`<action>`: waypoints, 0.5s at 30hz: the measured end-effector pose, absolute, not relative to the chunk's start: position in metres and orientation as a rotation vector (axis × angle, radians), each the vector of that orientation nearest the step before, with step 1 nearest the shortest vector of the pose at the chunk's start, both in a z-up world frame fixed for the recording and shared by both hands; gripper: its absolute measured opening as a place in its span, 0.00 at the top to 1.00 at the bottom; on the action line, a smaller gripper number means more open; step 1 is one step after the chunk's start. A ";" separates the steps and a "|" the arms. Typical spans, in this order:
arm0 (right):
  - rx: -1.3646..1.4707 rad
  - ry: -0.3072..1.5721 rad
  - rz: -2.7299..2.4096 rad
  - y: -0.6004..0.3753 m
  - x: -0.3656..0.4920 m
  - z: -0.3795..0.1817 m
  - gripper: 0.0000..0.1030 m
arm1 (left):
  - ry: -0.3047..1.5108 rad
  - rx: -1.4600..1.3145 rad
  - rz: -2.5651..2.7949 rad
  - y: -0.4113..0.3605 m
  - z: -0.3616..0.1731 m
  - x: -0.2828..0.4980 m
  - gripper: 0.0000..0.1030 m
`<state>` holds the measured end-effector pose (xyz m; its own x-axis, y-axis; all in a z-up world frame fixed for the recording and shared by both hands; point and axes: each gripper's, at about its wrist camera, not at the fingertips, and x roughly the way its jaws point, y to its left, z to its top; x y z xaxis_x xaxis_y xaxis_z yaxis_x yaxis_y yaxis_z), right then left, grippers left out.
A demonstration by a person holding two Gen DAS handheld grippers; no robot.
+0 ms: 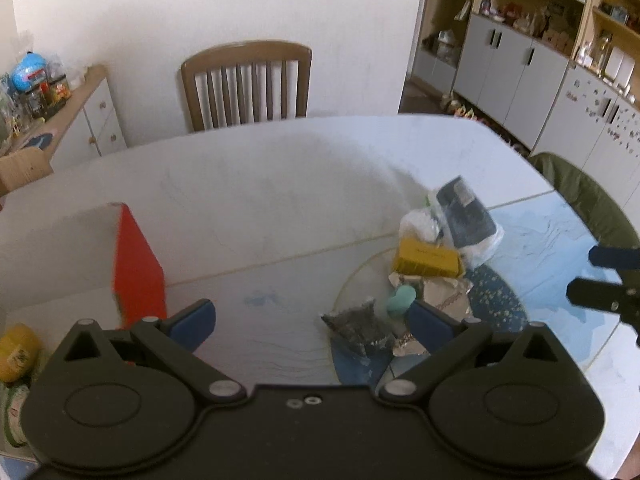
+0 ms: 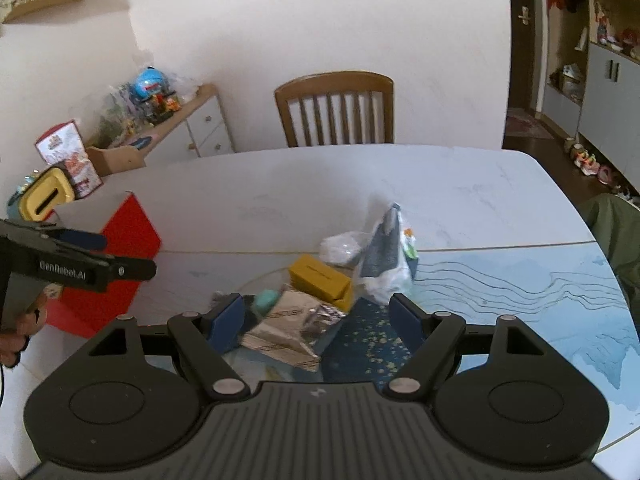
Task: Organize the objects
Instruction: 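Move both tools back to the remaining items on the table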
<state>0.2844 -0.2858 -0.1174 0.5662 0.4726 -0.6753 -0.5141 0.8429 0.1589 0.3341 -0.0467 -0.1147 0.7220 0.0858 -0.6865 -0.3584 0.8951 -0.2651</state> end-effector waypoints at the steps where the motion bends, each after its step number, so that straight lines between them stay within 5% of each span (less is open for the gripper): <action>1: -0.056 0.781 0.579 -0.287 0.289 -0.119 0.23 | 0.737 -0.398 0.256 -0.049 -0.118 0.339 0.01; 15: -0.070 0.843 0.533 -0.296 0.359 -0.147 0.23 | 0.846 -0.387 0.290 -0.069 -0.155 0.387 0.01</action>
